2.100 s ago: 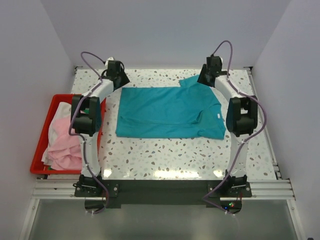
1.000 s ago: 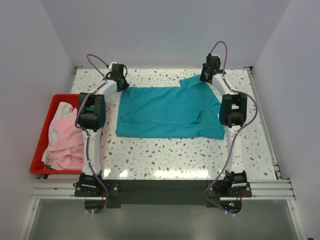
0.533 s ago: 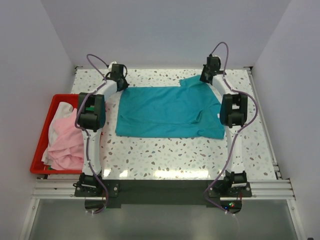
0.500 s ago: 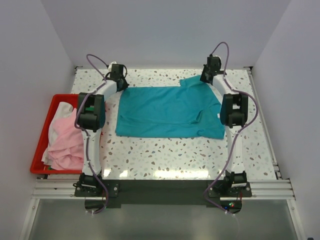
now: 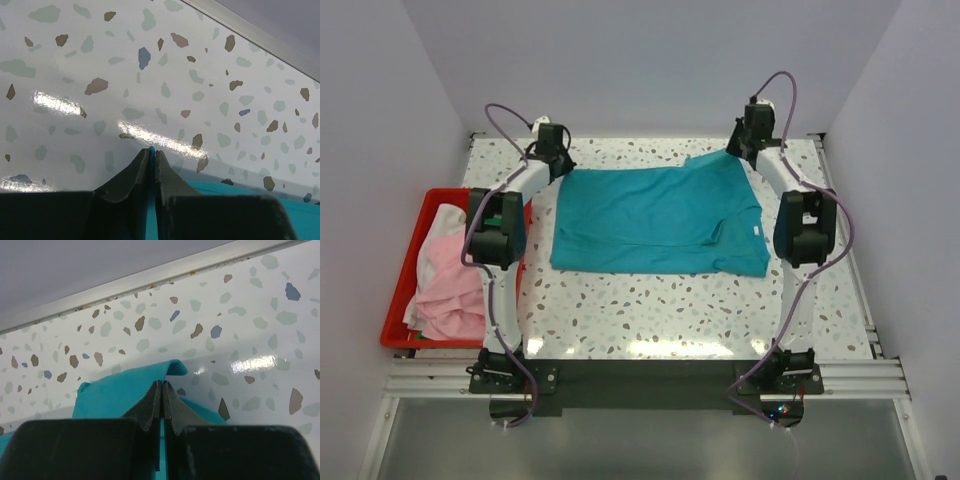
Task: Fold and stack the t-shirts
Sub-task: Fold the tshirt
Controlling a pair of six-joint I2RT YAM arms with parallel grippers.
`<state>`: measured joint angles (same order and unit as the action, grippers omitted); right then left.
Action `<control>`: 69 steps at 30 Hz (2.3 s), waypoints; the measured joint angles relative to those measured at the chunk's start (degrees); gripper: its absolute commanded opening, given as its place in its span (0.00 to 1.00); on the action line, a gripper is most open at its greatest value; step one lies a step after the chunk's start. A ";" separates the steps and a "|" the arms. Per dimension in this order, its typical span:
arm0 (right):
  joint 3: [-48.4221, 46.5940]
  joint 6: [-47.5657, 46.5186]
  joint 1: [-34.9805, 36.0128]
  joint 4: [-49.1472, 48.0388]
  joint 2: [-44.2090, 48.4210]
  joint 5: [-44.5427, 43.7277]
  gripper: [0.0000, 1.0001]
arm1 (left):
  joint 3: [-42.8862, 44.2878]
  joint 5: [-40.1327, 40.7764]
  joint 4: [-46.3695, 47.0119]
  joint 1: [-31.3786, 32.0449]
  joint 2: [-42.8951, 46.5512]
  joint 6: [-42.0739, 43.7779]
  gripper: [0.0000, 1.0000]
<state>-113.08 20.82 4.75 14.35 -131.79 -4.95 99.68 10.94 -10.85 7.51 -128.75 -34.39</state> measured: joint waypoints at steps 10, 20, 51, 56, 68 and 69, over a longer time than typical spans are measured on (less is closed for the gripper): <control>19.28 2.84 0.00 -4.11 12.85 0.04 0.00 | -6.73 0.94 0.31 0.00 4.00 -0.02 0.06; 35.19 6.08 0.00 -5.20 28.72 0.09 0.00 | -17.84 2.16 0.76 0.00 13.99 -0.96 0.03; 48.35 8.96 0.00 1.66 42.32 1.51 0.53 | -42.40 -3.08 4.79 -0.26 37.66 -6.93 0.59; 38.05 7.61 0.57 2.25 34.95 0.98 0.51 | -35.15 -4.09 4.39 1.40 31.80 -6.67 0.54; 34.25 6.27 4.09 6.49 22.03 -3.43 0.50 | -26.36 -9.99 5.53 13.38 17.92 -4.81 0.50; 34.47 6.21 4.26 6.40 22.18 -3.74 0.50 | -26.16 -10.84 5.81 14.16 17.29 -4.76 0.50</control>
<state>-78.61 27.03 9.02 20.75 -109.60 -8.69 73.52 0.10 -5.04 21.67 -111.46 -39.16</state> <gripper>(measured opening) 0.501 0.500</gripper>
